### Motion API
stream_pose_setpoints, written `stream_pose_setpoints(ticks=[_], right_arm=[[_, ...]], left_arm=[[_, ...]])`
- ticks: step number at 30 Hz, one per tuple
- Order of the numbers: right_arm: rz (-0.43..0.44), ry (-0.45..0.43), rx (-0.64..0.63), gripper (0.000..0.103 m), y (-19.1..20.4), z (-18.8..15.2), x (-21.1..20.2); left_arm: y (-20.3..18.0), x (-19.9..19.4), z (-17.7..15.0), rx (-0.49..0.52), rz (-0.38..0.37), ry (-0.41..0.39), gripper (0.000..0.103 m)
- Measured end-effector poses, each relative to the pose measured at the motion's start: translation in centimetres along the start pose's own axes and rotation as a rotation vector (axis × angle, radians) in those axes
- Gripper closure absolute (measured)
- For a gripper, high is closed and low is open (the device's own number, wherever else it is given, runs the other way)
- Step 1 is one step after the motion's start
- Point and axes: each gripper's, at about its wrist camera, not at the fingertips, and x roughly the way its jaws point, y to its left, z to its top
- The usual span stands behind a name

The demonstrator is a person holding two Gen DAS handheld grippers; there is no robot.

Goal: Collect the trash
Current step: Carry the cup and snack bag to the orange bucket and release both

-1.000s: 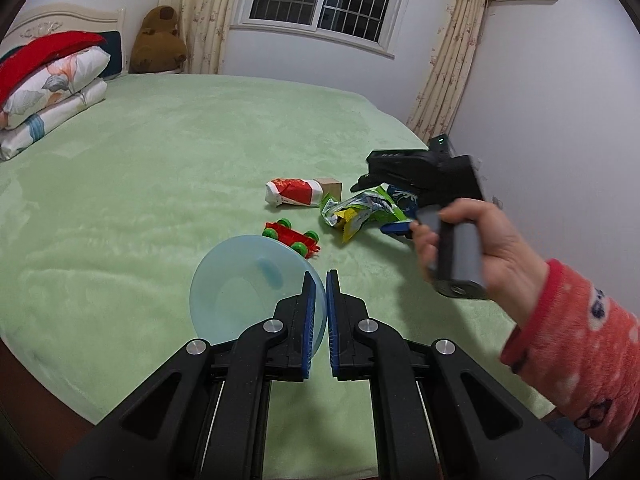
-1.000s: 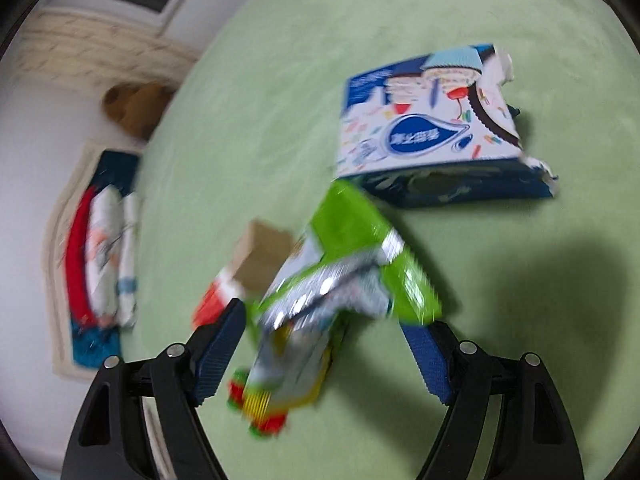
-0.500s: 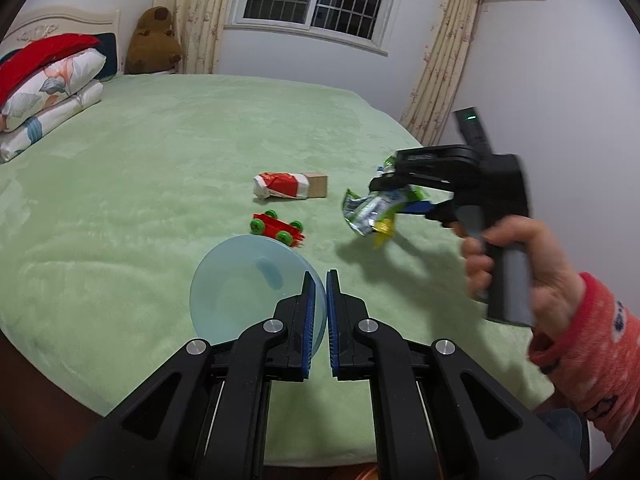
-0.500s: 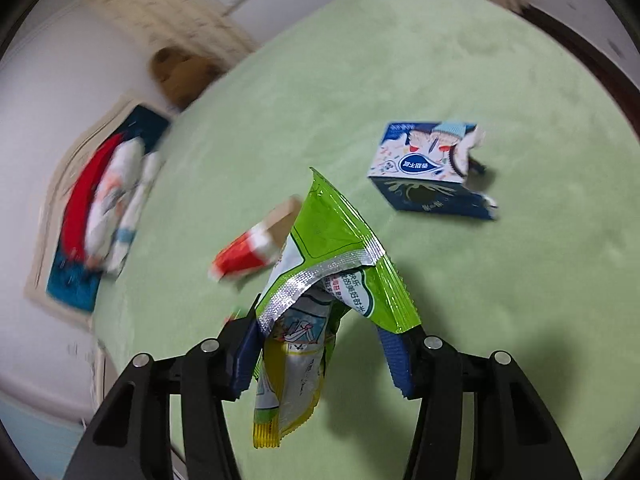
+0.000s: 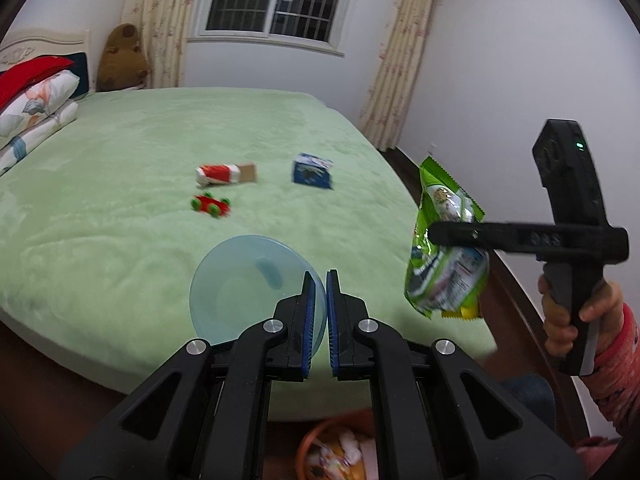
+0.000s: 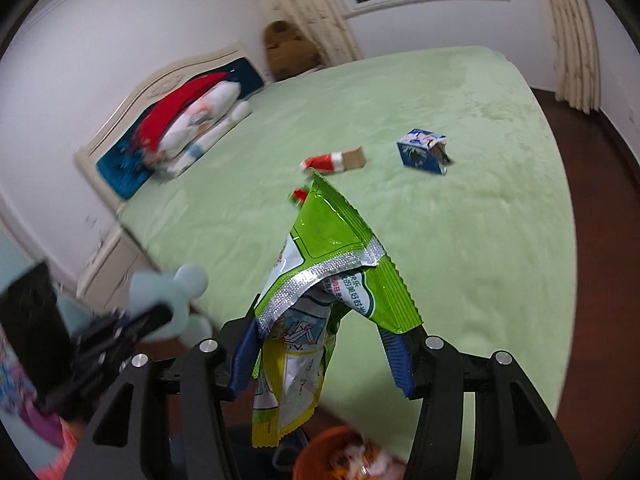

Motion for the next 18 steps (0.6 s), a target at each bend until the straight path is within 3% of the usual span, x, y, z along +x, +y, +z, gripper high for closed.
stream_pose_setpoints(ticks=[8, 14, 18], right_arm=[[-0.038, 0.017, -0.081, 0.049, 0.2, -9.1, -4.3], [-0.062, 0.1, -0.107, 0.049, -0.6, -14.4, -3.4], [-0.062, 0.185, -0.091, 0.048, -1.4, -17.8, -1.9]], left_arm=[[-4.1, -1.2, -5.7, -0.026, -0.035, 0.068, 0.097], [-5.9, 0.3, -10.1, -0.053, -0.05, 0.168, 0.097], [-6.5, 2.8, -14.0, -0.083, -0.06, 0.277, 0.097]])
